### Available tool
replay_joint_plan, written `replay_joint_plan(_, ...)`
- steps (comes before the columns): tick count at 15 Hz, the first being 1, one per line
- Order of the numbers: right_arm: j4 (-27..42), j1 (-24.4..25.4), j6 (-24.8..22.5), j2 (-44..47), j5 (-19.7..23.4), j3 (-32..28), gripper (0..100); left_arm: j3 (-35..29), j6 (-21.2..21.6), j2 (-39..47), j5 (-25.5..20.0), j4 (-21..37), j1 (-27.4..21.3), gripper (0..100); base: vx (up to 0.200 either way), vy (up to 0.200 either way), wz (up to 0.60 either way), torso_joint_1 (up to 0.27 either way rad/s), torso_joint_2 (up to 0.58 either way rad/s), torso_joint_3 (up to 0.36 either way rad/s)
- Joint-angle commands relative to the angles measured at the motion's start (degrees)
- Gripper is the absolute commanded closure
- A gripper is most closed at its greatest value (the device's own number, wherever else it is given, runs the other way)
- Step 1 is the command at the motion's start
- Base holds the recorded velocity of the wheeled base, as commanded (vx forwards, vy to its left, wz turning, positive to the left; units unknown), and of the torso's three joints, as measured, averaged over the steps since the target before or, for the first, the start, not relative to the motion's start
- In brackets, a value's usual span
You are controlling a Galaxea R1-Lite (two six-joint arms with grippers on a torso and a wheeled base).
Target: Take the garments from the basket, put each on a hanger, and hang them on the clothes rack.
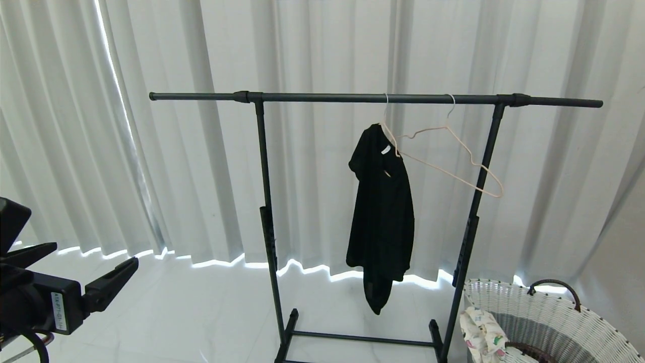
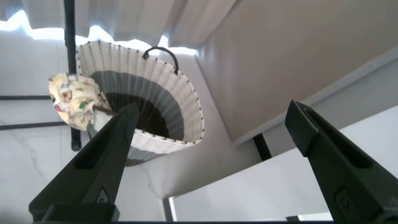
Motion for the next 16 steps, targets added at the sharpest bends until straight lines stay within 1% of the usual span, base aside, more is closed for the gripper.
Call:
replay_joint_plan(1, 0.0, -1.2, -1.0, -1.1, 0.0, 0.1, 0, 0.2, 0.0, 0.2, 0.0, 0.0, -0.6, 0, 0.0, 0.0, 0.0, -0.203, 0.48, 0.271)
replay_joint_plan(2, 0.0, -2.5, -1.7, -1.2, 0.2, 0.2, 0, 0.6, 0.0, 0.1, 0.0, 0.0, -0.8, 0, 0.0, 0.0, 0.0, -0.193, 0.47, 0.286)
replay_joint_plan(5, 0.0, -4.3, -1.7, -1.1, 1.2, 0.7, 0, 0.6, 0.0, -0.2, 0.0, 0.0, -0.7, 0, 0.0, 0.0, 0.0, -0.185, 0.47, 0.287)
replay_joint_plan(10, -0.1, -4.7, -1.7, -1.9, 1.3, 1.8, 0, 0.6, 0.8, -0.6, 0.0, 0.0, -0.8, 0, 0.0, 0.0, 0.0, -0.154, 0.44, 0.284)
replay_joint_plan(14, -0.1, -4.8, -1.5, -2.0, 1.7, 1.8, 0, 0.6, 2.0, -0.4, 0.0, 0.0, -0.9, 0, 0.0, 0.0, 0.0, -0.031, 0.1, 0.065)
replay_joint_plan(15, -0.1, -4.8, -1.5, -2.0, 1.7, 1.8, 0, 0.8, 2.5, -0.4, 0.0, 0.0, -1.9, 0, 0.2, 0.0, 0.0, -0.002, 0.03, 0.017)
replay_joint_plan(16, -0.1, -4.8, -1.6, -2.0, 1.8, 2.2, 0, 1.1, 2.6, -0.5, 0.0, 0.0, -3.9, 0, 0.2, 0.0, 0.0, -0.007, 0.0, 0.002)
